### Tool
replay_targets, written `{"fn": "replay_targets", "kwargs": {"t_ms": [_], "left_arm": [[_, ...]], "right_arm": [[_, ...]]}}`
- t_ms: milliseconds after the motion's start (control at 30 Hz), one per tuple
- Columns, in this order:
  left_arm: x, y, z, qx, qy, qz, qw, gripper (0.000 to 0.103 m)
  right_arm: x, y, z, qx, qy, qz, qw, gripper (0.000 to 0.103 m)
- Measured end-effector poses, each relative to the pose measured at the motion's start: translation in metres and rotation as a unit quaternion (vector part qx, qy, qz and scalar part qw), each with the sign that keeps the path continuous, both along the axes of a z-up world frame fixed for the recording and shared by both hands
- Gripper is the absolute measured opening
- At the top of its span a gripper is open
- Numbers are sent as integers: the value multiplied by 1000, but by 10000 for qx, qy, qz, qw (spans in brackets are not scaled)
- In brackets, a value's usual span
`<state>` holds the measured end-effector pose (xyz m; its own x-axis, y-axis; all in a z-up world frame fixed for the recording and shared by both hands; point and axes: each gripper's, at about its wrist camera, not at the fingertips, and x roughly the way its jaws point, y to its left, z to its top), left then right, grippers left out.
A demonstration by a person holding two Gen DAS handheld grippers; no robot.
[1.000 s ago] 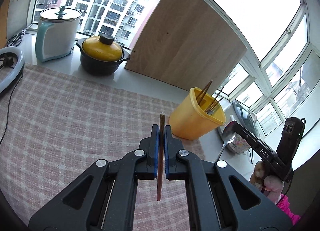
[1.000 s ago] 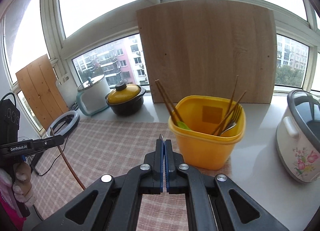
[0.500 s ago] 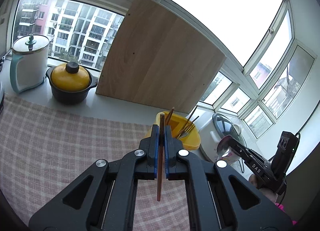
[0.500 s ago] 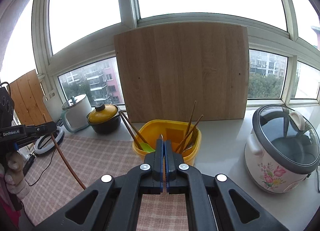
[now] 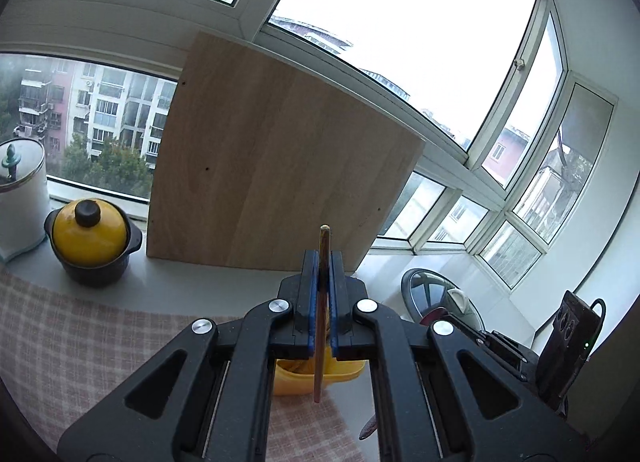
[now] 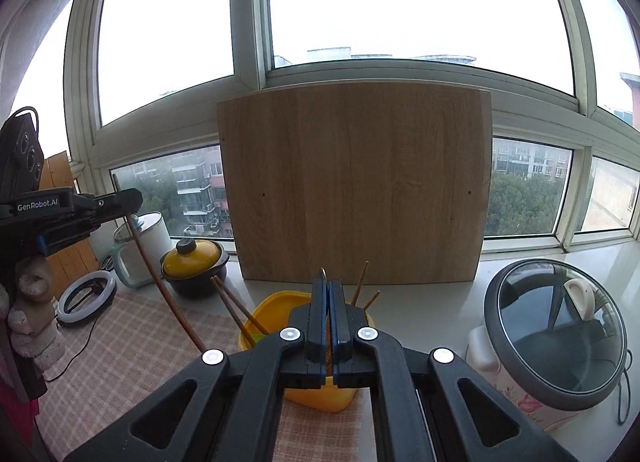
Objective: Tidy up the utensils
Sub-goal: 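Lower the chopstick and spoon into the yellow container and open both grippers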
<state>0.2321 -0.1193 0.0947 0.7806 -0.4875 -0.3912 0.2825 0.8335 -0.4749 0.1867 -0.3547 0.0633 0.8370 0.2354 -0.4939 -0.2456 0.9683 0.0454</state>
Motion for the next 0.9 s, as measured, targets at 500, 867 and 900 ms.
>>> {"fn": "replay_targets", "kwargs": {"t_ms": [500, 867, 900], "left_arm": [[70, -29, -13, 362, 138, 154, 9991, 2], [96, -49, -38, 818, 304, 122, 9961, 2], [98, -50, -40, 865, 320, 116, 9957, 2]], "right_arm": [[43, 10, 5, -378, -400, -71, 9985, 0], [72, 26, -14, -797, -595, -268, 9947, 0], [73, 27, -17, -832, -595, -281, 9944, 0]]}}
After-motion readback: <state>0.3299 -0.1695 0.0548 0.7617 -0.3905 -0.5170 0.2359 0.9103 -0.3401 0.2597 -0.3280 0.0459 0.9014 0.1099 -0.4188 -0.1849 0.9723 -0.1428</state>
